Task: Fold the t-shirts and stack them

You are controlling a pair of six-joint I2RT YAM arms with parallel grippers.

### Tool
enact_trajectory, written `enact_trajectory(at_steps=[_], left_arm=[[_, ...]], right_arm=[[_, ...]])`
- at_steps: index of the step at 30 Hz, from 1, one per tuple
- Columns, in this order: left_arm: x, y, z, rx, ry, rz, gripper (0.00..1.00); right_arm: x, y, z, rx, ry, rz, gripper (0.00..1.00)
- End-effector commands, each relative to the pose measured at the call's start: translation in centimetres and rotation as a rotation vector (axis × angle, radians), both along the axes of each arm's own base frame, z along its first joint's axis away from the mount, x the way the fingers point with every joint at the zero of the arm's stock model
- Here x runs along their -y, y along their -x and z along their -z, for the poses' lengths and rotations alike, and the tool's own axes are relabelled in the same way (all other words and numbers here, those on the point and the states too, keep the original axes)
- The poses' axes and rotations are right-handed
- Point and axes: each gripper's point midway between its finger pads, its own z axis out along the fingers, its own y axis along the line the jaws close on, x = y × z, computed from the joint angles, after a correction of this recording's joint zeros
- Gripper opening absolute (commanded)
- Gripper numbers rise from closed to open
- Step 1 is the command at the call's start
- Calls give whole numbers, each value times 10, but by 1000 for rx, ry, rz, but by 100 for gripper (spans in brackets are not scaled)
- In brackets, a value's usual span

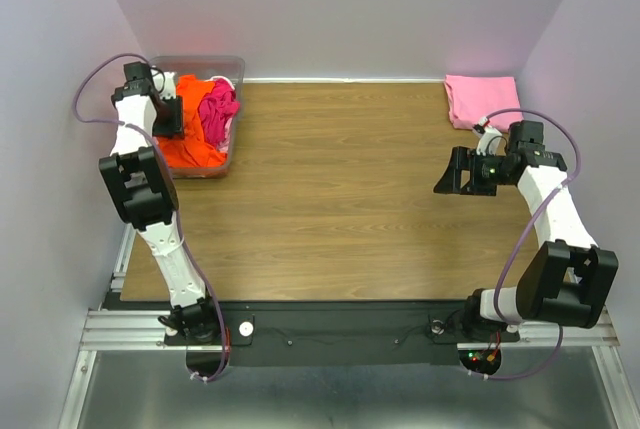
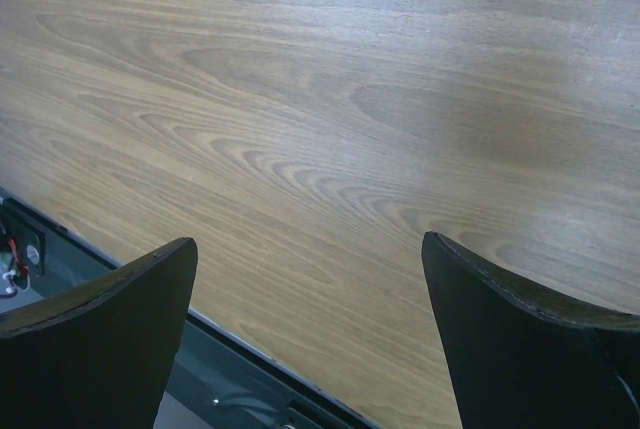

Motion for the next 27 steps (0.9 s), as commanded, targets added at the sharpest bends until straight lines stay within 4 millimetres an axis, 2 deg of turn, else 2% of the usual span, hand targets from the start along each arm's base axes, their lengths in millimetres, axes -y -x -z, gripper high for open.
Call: enact_trajectory(at_steps=[1,2,7,8,11,12,15,17,19,20,21,22,23,24,26,27], left_arm=[[2,-8,-14,57,15,8,43],[2,-8,-15,56,16,9,42],[0,-9,-25,55,11,0,0],[2,-9,-31,71,30,14,0],[13,-11,-80,178,65,70,0],[16,-13,-103,234,62,94,0],[39,-3,-200,452,68,184,0],[53,5,-238,537,79,230,0],[77,20,-291,655,84,305,0],[89,25,-308,695,100,338,0],[108,36,-338,768,100,389,0],[110,42,-350,795,96,390,0],[127,48,-364,830,104,422,0],[141,60,-394,916,103,443,0],[163,73,-423,1011,113,482,0],[189,80,-446,1091,119,538,0]], right_arm=[[3,-4,-8,36,17,5,100],[2,-4,-8,35,14,4,100],[5,-8,-12,46,29,14,100],[6,-8,-13,48,35,17,100],[7,-10,-17,65,42,14,100],[7,-10,-17,66,43,12,100],[6,-13,-21,78,38,10,100],[5,-13,-22,80,32,5,100],[4,-14,-24,86,27,3,100],[5,-15,-25,91,28,2,100],[5,-16,-27,97,31,1,100],[6,-17,-28,102,33,1,100],[6,-18,-29,103,34,2,100],[7,-19,-29,105,37,5,100],[7,-19,-29,108,39,3,100],[7,-20,-29,108,42,4,100]])
